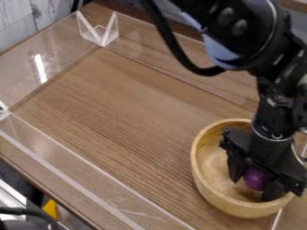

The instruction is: Put the purple eggplant in the brown bowl

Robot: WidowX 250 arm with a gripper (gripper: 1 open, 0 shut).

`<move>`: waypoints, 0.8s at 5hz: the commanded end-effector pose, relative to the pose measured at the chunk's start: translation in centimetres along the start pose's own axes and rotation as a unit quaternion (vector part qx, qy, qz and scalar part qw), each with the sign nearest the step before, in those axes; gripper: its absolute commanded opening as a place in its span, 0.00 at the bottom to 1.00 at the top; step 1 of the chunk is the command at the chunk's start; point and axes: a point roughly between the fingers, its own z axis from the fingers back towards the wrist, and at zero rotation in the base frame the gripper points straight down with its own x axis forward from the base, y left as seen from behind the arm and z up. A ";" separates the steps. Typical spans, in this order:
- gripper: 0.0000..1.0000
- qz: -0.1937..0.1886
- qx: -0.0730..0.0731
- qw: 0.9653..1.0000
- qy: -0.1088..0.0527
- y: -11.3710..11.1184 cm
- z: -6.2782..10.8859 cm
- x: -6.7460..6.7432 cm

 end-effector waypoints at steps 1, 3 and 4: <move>1.00 0.004 -0.015 1.000 -0.023 -0.3 0.2 1.0; 1.00 0.040 -0.022 0.998 -0.031 0.0 -1.1 0.7; 1.00 0.073 -0.021 0.997 -0.034 0.3 -1.6 0.1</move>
